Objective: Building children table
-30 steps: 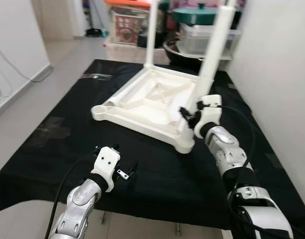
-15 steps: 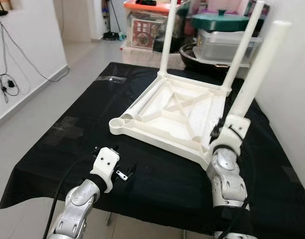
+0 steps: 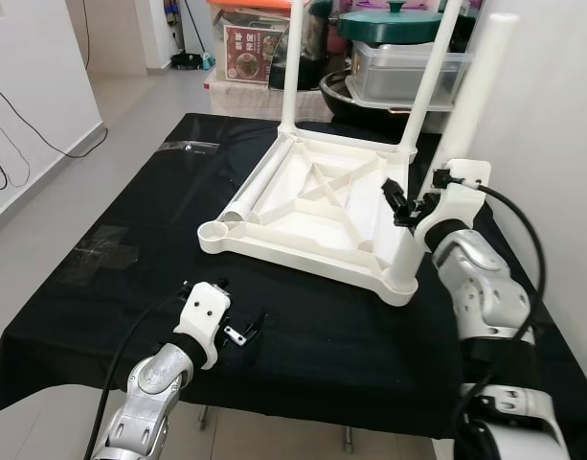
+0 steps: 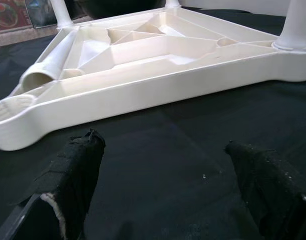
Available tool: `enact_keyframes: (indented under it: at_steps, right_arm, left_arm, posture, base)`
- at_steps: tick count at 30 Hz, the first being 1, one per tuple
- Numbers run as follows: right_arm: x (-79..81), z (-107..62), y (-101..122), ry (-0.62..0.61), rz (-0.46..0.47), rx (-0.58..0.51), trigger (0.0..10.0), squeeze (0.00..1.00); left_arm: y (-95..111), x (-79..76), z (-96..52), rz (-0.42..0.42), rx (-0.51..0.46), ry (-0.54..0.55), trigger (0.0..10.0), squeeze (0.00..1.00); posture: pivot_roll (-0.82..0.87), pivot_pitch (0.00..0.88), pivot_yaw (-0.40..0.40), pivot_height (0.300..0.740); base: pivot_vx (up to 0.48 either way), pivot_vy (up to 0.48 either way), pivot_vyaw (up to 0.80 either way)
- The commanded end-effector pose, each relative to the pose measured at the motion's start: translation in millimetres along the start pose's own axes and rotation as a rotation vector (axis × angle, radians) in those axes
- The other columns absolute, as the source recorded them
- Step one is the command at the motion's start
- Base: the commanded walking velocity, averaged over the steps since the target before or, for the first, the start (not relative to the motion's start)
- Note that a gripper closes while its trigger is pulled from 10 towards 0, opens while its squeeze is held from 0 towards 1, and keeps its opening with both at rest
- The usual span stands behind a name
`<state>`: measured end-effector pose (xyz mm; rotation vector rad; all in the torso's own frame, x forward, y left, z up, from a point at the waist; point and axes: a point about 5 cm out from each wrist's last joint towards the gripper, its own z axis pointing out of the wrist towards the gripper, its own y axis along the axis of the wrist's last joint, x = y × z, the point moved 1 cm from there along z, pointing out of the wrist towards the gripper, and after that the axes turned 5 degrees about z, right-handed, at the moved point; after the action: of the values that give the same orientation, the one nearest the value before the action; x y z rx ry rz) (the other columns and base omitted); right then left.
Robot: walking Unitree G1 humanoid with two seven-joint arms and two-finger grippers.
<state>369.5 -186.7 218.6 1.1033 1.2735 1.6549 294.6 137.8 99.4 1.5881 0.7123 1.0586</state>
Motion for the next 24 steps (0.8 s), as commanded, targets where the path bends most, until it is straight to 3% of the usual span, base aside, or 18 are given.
enact_keyframes:
  at_steps: [1, 2, 3, 4, 5, 7, 8, 9, 11, 12, 13, 15, 16, 17, 18, 21, 22, 24]
  right_arm:
    - [20.4, 2.2, -15.4, 0.18, 0.011, 0.039, 6.6, 0.0]
    - [20.4, 2.2, -15.4, 0.18, 0.011, 0.039, 6.6, 0.0]
    - [26.4, 1.2, -20.6, 0.225, 0.02, 0.056, 4.0, 0.0]
    - [29.7, 1.0, -24.3, 0.241, 0.026, 0.061, 0.0, 0.0]
    - [29.7, 2.4, -27.8, 0.224, 0.031, 0.068, 0.0, 0.0]
    - [13.5, 11.3, -33.6, -0.022, 0.006, 0.07, 0.0, 0.0]
    - [13.5, 11.3, -33.6, -0.022, 0.006, 0.07, 0.0, 0.0]
    - [-8.7, 9.6, -42.0, -0.288, 0.045, 0.107, 0.0, 0.0]
    - [-8.7, 9.6, -42.0, -0.288, 0.045, 0.107, 0.0, 0.0]
    - [-32.8, -3.9, -55.8, -0.589, 0.075, 0.157, 0.0, 0.0]
    - [-32.8, -3.9, -55.8, -0.589, 0.075, 0.157, 0.0, 0.0]
    - [-61.0, -50.1, -79.8, -1.067, 0.071, 0.221, 0.0, 0.0]
    - [-62.3, -68.3, -85.1, -1.176, 0.068, 0.215, 1.1, 0.0]
    - [-62.3, -68.3, -85.1, -1.176, 0.068, 0.215, 1.1, 0.0]
    - [-56.3, -78.0, -87.1, -1.197, 0.077, 0.209, 10.0, 0.0]
    - [-49.1, -81.0, -86.0, -1.168, 0.077, 0.199, 10.0, 0.0]
    - [-15.7, -61.4, -71.8, -0.874, 0.047, 0.145, 10.0, 0.0]
    - [-2.4, -54.1, -66.9, -0.759, 0.038, 0.125, 10.0, 0.0]
  left_arm:
    - [2.1, 1.7, 3.0, 0.002, -0.009, 0.0, 10.0, 0.0]
    - [2.1, 1.7, 3.0, 0.002, -0.009, 0.0, 10.0, 0.0]
    - [3.1, 2.0, 4.2, 0.001, -0.013, 0.004, 10.0, 0.0]
    - [3.8, 1.9, 4.9, 0.0, -0.014, 0.006, 10.0, 0.0]
    - [4.1, 1.5, 5.1, -0.001, -0.015, 0.007, 10.0, 0.0]
    - [3.6, 0.4, 2.7, -0.001, -0.016, 0.006, 10.0, 0.0]
    - [3.6, 0.4, 2.7, -0.001, -0.016, 0.006, 10.0, 0.0]
    - [1.9, 1.2, 0.2, -0.001, -0.01, 0.01, 10.0, 0.0]
    - [1.9, 1.2, 0.2, -0.001, -0.01, 0.01, 10.0, 0.0]
    - [-0.2, 2.4, -1.7, -0.003, -0.003, 0.015, 10.0, 0.0]
    - [-0.2, 2.4, -1.7, -0.003, -0.003, 0.015, 10.0, 0.0]
    - [-0.9, 2.0, -2.7, -0.006, -0.001, 0.016, 10.0, 0.0]
    - [0.2, 0.8, -1.6, -0.007, -0.005, 0.013, 10.0, 0.0]
    - [0.2, 0.8, -1.6, -0.007, -0.005, 0.013, 10.0, 0.0]
    - [0.7, -0.2, -0.7, -0.009, -0.007, 0.011, 10.0, 0.0]
    - [0.9, -1.2, -0.5, -0.011, -0.007, 0.01, 10.0, 0.0]
    - [-1.9, -3.1, -2.8, -0.015, 0.001, -0.002, 10.0, 0.0]
    - [-3.2, -3.7, -3.8, -0.017, 0.005, -0.007, 10.0, 0.0]
  posture:
    - [0.02, 0.0, -0.081, 0.74]
    - [0.02, 0.0, -0.081, 0.74]
    - [0.02, 0.0, -0.081, 0.74]
    - [0.03, 0.0, -0.085, 0.74]
    - [0.04, 0.0, -0.085, 0.74]
    - [0.04, 0.0, -0.086, 0.74]
    - [0.04, 0.0, -0.086, 0.74]
    - [0.03, 0.0, -0.086, 0.74]
    - [0.03, 0.0, -0.086, 0.74]
    - [0.03, 0.0, -0.086, 0.74]
    - [0.03, 0.0, -0.086, 0.74]
    - [0.03, 0.0, -0.088, 0.74]
    - [0.03, 0.0, -0.086, 0.74]
    - [0.03, 0.0, -0.086, 0.74]
    - [0.02, 0.0, -0.077, 0.74]
    - [0.01, 0.0, -0.071, 0.74]
    - [-0.01, 0.0, -0.063, 0.74]
    - [-0.01, 0.0, -0.063, 0.74]
  base:
    - [0.0, 0.0, 0.0]
    - [0.0, 0.0, 0.0]
    - [0.0, 0.0, 0.0]
    - [0.0, 0.0, 0.0]
    - [0.0, 0.0, 0.0]
    - [0.0, 0.0, 0.0]
    - [0.0, 0.0, 0.0]
    - [0.0, 0.0, 0.0]
    - [0.0, 0.0, 0.0]
    - [0.0, 0.0, 0.0]
    - [0.0, 0.0, 0.0]
    - [0.0, 0.0, 0.0]
    - [0.0, 0.0, 0.0]
    - [0.0, 0.0, 0.0]
    - [0.0, 0.0, 0.0]
    - [0.0, 0.0, 0.0]
    - [0.0, 0.0, 0.0]
    - [0.0, 0.0, 0.0]
